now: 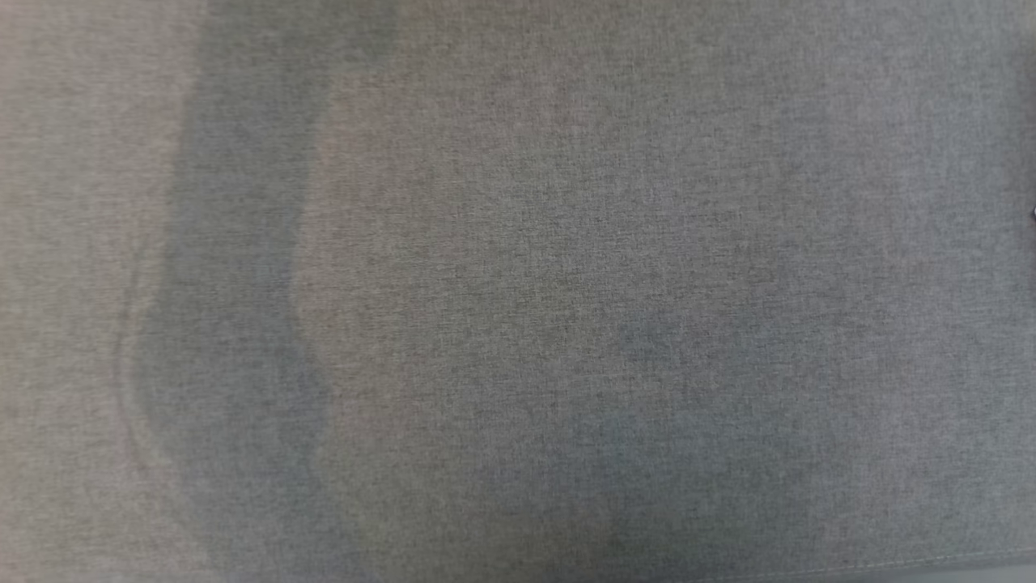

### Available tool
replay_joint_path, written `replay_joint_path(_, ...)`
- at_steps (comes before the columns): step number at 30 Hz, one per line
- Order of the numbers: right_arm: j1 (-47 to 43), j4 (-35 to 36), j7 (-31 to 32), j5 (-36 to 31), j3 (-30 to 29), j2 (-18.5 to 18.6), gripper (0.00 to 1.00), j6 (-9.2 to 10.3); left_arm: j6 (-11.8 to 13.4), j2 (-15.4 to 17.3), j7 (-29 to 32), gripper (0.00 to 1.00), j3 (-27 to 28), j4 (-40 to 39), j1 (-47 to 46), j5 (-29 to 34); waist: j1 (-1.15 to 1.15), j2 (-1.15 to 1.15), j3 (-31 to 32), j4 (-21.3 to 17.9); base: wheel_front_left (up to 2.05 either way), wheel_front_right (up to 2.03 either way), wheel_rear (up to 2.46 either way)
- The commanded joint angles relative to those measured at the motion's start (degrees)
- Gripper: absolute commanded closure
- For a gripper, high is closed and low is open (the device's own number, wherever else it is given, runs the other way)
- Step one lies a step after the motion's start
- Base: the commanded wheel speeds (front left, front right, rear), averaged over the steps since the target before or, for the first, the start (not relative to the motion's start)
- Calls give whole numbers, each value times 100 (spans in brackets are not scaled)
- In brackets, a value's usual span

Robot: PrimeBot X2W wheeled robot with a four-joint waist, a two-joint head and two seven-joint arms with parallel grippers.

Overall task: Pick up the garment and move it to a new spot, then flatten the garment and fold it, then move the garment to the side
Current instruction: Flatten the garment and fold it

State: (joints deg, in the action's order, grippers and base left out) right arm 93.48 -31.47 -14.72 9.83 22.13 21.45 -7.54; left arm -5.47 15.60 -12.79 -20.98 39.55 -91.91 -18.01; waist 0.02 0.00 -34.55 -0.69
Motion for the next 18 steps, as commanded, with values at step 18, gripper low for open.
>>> replay_joint_path(18, -2708, 226, -46, -6, -118, -225, 100, 12, -155, -657, -240, 100, 332, -282, 2169, 147, -2, 0, 17, 88, 0, 0, 0)
